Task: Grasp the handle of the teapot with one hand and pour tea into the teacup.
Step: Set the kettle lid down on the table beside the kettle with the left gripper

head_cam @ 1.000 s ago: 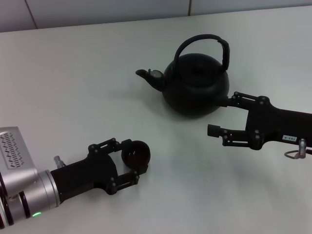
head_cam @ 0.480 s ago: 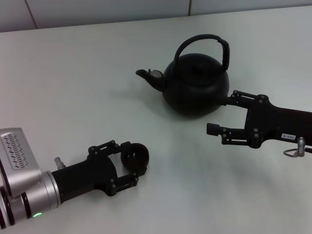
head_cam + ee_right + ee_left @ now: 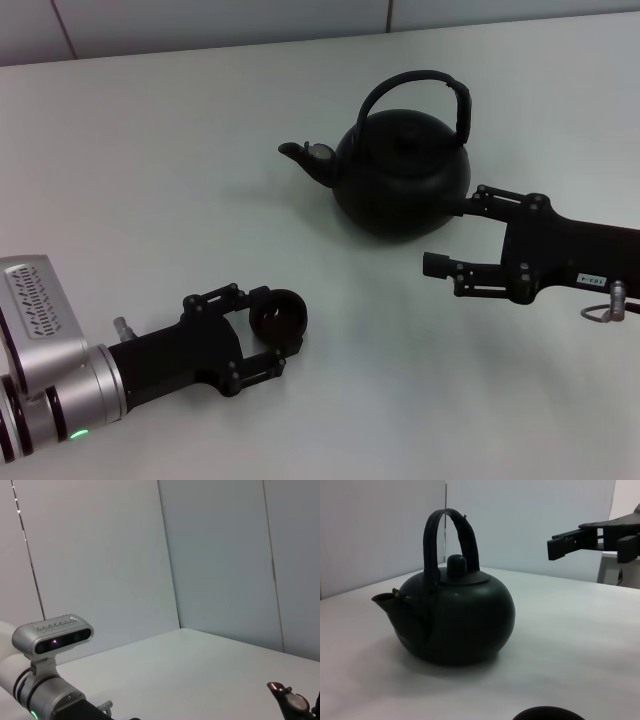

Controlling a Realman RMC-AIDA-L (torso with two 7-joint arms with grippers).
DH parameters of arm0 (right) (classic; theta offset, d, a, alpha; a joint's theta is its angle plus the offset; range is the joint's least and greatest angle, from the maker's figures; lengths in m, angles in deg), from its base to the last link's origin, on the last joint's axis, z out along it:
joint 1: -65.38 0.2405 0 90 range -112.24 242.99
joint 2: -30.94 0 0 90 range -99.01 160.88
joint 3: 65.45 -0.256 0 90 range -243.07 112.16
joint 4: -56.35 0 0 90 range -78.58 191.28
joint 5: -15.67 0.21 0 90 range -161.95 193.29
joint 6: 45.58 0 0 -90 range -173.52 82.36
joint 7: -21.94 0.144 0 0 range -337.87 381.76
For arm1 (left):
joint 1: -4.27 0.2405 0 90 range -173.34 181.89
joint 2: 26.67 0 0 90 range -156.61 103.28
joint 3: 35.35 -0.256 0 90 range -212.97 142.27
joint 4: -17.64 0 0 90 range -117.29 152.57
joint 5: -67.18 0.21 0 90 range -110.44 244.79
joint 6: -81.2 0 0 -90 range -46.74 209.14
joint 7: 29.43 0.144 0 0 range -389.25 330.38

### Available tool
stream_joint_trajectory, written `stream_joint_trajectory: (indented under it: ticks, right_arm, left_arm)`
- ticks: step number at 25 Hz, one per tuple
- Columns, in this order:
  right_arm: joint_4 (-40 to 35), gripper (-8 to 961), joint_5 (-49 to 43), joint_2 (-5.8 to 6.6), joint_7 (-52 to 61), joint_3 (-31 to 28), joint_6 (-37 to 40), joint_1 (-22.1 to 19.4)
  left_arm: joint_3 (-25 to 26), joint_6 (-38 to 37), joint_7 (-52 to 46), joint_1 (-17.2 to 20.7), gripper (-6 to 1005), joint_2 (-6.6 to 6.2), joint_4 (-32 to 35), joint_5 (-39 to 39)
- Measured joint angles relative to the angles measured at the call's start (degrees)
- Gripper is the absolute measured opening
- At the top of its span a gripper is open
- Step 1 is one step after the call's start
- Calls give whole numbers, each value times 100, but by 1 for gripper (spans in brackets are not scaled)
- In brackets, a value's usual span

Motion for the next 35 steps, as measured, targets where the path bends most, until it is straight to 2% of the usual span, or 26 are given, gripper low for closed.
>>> stream_joint_trajectory:
  ticks: [20,27,33,35]
  right_arm:
    - [-3,820,-19,9,34,0,3,51]
    - [-9,819,-1,9,47,0,10,49]
    - [-12,822,0,9,48,0,10,61]
    - [-12,821,0,9,49,0,10,62]
  left_arm:
    - [-9,215,-27,115,698,0,240,-8]
    - [-84,294,-384,93,704,-21,286,4]
    - [-119,466,-552,61,743,-11,304,143]
    - [-138,500,-551,59,794,-9,309,161]
